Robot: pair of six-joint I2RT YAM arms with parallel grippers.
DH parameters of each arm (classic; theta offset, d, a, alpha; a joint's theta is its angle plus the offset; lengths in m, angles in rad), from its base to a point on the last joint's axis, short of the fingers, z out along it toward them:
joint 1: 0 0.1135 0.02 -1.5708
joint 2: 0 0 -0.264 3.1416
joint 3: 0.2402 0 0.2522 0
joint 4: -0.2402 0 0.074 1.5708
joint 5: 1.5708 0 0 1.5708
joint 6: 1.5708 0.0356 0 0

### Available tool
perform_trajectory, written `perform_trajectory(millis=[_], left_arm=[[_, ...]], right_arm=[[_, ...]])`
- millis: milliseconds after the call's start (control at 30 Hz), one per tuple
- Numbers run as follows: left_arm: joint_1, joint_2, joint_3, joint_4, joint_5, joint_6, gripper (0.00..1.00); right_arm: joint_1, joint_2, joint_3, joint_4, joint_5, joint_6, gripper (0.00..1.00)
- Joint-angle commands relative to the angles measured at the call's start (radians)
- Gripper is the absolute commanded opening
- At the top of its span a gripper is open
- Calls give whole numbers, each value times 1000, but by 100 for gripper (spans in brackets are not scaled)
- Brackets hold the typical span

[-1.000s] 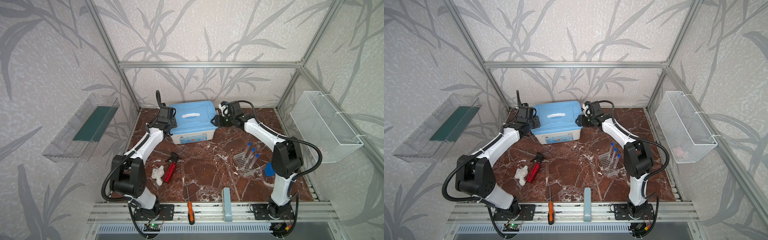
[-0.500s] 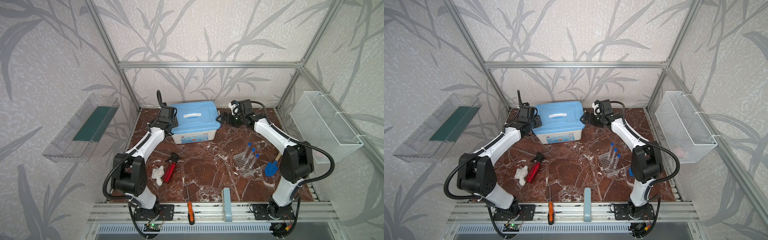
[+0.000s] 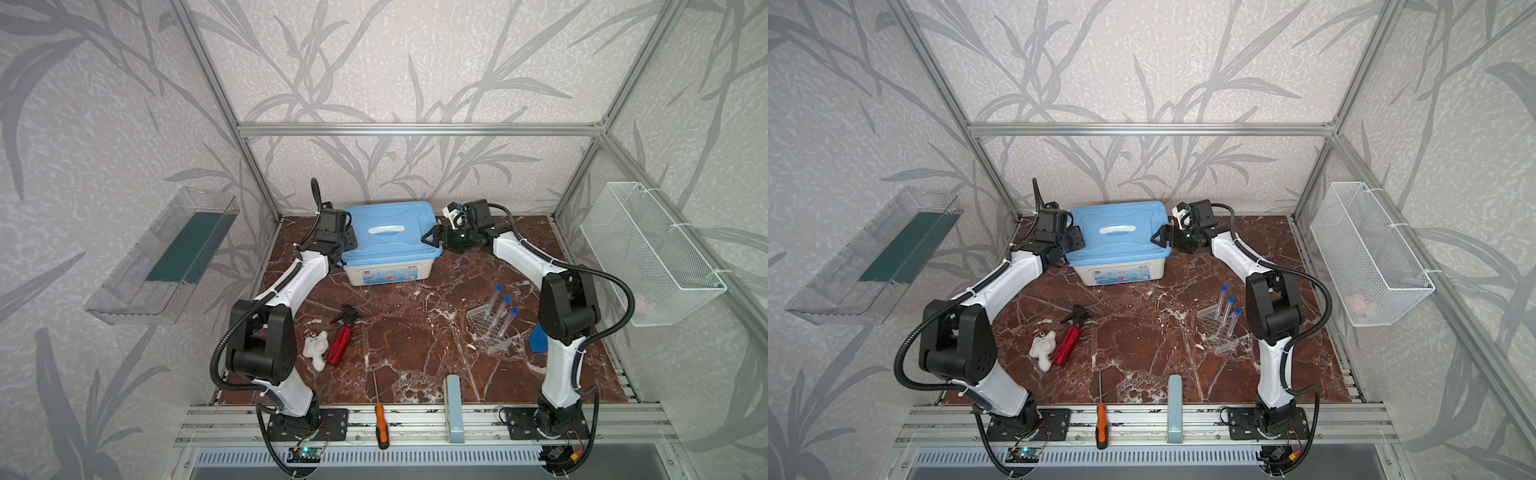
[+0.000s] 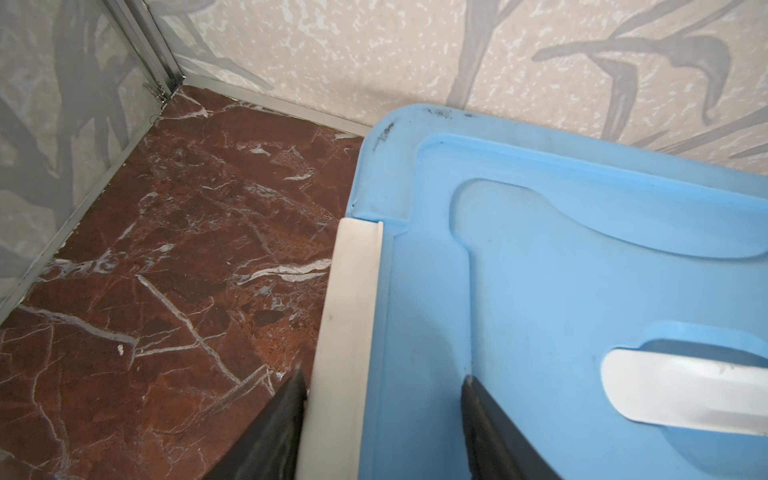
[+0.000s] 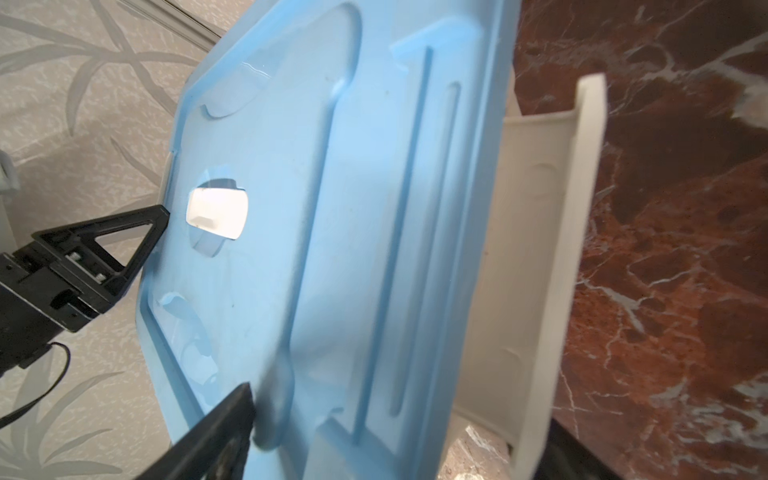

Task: Organize the chemistry lab equipment
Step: 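Press the lid down onto the bin rim with both grippers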

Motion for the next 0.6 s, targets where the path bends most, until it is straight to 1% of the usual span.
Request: perform_trajectory(millis=[0,67,200,267,300,367,400,467,567], left_arm=[[-30,68,31,-79,109,-6,60],[-38,88,66,-103,105,-4,60],[-48,106,98,-119,103,1,60],[-55,110,98,-118,109,1,60],[-60,110,99,-117,111,1,60],[-70,114,101,-116,122,-7,60],[-70,116,100,-111,137,-21,60],[-74,117,98,-106,168,-51,60],[-92,121,101,-99,156,-50,60]], right_arm=[[64,-68,33,-52,59,-149,88],[88,-83,35,-80,125,-195,88],[108,-75,37,-95,182,-234,87],[112,-50,46,-91,160,-242,87],[113,-39,55,-89,132,-249,87],[115,-18,64,-58,36,-251,87],[119,-9,78,-63,24,-257,87],[137,11,137,-123,55,-304,87],[158,34,209,-208,106,-379,87]])
